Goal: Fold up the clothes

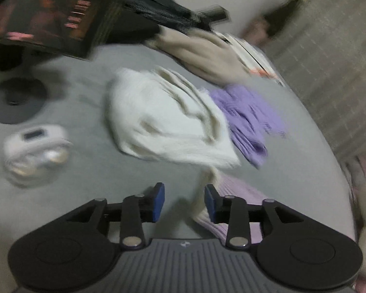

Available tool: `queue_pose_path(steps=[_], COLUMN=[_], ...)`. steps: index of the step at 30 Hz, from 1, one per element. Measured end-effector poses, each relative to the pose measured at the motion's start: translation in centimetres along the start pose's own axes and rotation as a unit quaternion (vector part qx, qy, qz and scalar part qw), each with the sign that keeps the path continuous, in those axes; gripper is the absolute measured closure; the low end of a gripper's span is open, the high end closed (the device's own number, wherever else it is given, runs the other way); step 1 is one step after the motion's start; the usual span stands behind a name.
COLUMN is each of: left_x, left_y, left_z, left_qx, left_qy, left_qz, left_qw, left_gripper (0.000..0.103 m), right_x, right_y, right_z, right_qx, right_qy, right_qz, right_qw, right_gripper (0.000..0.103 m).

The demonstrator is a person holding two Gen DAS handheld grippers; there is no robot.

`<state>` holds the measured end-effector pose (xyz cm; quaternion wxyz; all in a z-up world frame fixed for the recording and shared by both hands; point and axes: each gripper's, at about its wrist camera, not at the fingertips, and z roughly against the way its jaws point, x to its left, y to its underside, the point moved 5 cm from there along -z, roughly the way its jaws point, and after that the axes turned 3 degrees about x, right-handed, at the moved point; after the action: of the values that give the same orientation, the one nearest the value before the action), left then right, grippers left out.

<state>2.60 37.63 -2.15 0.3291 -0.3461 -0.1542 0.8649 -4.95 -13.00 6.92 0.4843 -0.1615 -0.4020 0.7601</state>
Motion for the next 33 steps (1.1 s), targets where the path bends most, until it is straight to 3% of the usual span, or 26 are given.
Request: queue_pose_path(steps=[4,11,13,14,17,27,33], left_x=[-2.1,-3.1,-3.3,-3.3,-3.0,-4.2,-4.6], left_y=[0.5,1.1,1.3,1.2,0.7,0.0,-0.6], left_z=[-1.2,-0.8,-1.2,-1.3,-1.3,0.8,1.6], left_qx=[-0.001,-0.011,-0.014,-0.015,-0.010,-0.053,-0.072], left_qy=[-0.015,-0.033,-0.036,-0.027,0.022,0.048,0.066], left_qz=[-0.045,-0.039,-0.045,-0.042,0.013,0.054,0.071], left_qw=[0.9989,0.9987,0.9982,0.9986,0.9996,0.9960,0.9927], left_gripper=[0.046,0.045,0.050,0.075,0.083,0.084,0.083], right_x=[0.2,0.8,0.8,0.8,0.8,-0.4,-5.5], right_y=[0.1,0.2,0.3,0.3,0.4,-0.5,-2.4], right_z=[0.1,0.0,0.2,0.2,0.5,1.7,4.5], right_qx=[0.000,0.002,0.002,0.002,0.000,-0.017,-0.053], right_qy=[0.001,-0.009,-0.012,-0.012,-0.013,0.001,0.045], right_qz=[-0.002,0.010,0.010,0.008,0.008,0.001,-0.050], right_qw=[1.000,1.000,1.000,1.000,1.000,1.000,0.996], right_gripper=[0.016,0.016,0.016,0.016,0.016,0.016,0.012])
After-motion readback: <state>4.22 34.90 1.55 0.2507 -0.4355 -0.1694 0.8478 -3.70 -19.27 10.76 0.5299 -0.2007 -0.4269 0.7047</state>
